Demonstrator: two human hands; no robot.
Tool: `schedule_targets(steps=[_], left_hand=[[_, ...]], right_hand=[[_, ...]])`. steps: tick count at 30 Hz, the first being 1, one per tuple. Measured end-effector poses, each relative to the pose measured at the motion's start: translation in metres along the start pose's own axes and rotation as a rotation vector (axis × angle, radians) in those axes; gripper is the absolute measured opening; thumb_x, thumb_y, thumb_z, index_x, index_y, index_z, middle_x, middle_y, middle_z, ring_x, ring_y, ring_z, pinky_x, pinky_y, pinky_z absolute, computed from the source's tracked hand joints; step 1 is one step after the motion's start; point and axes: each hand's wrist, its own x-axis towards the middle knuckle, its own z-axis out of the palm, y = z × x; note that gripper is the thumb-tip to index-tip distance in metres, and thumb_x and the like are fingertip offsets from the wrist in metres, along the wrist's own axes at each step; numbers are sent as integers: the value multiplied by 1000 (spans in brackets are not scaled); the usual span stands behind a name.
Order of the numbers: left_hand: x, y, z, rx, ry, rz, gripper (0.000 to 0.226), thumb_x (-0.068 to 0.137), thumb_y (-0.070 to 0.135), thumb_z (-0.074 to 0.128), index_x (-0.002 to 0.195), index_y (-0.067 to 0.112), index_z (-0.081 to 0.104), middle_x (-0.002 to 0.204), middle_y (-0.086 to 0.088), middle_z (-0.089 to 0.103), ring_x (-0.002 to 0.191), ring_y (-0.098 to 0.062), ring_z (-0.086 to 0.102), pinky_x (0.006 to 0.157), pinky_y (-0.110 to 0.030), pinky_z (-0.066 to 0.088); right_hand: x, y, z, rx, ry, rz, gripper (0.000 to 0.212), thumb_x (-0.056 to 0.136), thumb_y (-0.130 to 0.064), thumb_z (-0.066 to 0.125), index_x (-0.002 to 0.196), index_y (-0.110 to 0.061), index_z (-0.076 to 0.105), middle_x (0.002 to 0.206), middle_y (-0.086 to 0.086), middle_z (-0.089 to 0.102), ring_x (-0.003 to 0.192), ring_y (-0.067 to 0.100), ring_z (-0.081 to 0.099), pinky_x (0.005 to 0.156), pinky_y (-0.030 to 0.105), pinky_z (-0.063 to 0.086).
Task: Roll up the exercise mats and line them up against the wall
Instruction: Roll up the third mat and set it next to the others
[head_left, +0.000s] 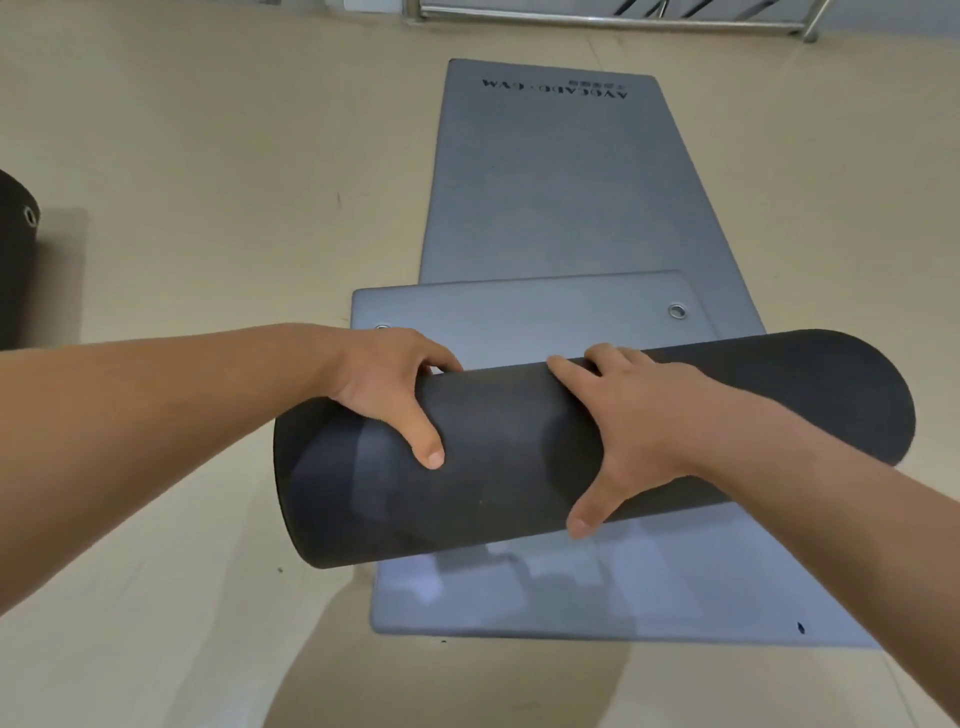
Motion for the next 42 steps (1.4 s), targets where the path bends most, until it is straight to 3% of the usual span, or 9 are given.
schedule_targets(steps=[6, 11, 16, 19, 21, 26, 35, 39, 42], left_hand=[[-4, -8, -10, 220, 273, -69, 111, 61, 78, 83, 155, 39, 40, 155, 15, 46, 139, -15, 49, 109, -44, 46], [-24, -2, 16, 501, 469, -4, 83, 79, 83, 58, 145, 34, 47, 132, 5, 57, 119, -23, 56, 91, -41, 52], [-18, -7, 62, 600, 333, -121, 146, 58, 92, 65, 161, 23, -10, 167, -14, 11, 155, -36, 18, 112, -53, 39], [-6, -17, 72, 605, 325, -157, 158, 56, 90, 71, 159, 19, -25, 170, -16, -6, 158, -40, 2, 118, -58, 30], [2, -21, 65, 588, 315, -149, 158, 52, 88, 74, 160, 21, -21, 168, -14, 4, 156, -39, 11, 117, -59, 32], [11, -26, 26, 516, 311, -79, 145, 40, 85, 74, 157, 26, 11, 138, -1, 46, 123, -27, 52, 97, -48, 52], [-6, 9, 44, 303, 255, -61, 101, 46, 75, 78, 129, 31, 43, 97, 10, 63, 84, -18, 65, 76, -39, 59], [1, 15, 52, -72, 107, -93, 90, 48, 68, 91, 123, 38, 52, 109, 18, 65, 96, -9, 66, 87, -36, 59], [6, -15, 34, -332, 69, -112, 96, 44, 57, 101, 129, 39, 60, 116, 18, 72, 99, -6, 73, 90, -34, 60]], right_hand=[[40, -12, -6, -128, 28, 41, 159, 43, -88, 81, 162, -28, -7, 156, 10, 29, 140, 38, 41, 106, 62, 45], [68, 7, -30, 84, -27, 38, 153, 42, -84, 84, 162, -44, -1, 162, -2, 27, 144, 32, 42, 110, 54, 42], [82, 10, -25, 273, 97, 19, 137, 53, -70, 89, 162, -50, 7, 172, -4, 6, 157, 29, 18, 123, 59, 21], [67, -4, -2, 222, 324, -59, 110, 71, -63, 78, 160, -50, 16, 172, -2, 8, 159, 24, 9, 125, 62, 14], [57, -16, 16, 120, 341, -105, 108, 77, -64, 69, 162, -47, 4, 174, 2, 1, 160, 25, -1, 126, 62, 7], [72, -23, 32, -50, 334, 0, 153, 57, -85, 76, 156, -38, -30, 171, 14, -15, 158, 38, -14, 124, 67, 2], [53, 10, 25, -11, 330, -102, 145, 48, -76, 84, 158, -49, -8, 167, 5, 13, 156, 30, 10, 125, 59, 17], [35, 35, 19, 148, 229, -5, 134, 56, -64, 89, 157, -58, 1, 168, -4, -1, 157, 29, 1, 123, 64, 22], [29, 39, 26, 304, 287, 69, 101, 79, -67, 76, 158, -55, 15, 170, -5, 9, 158, 23, 5, 116, 57, 39]])
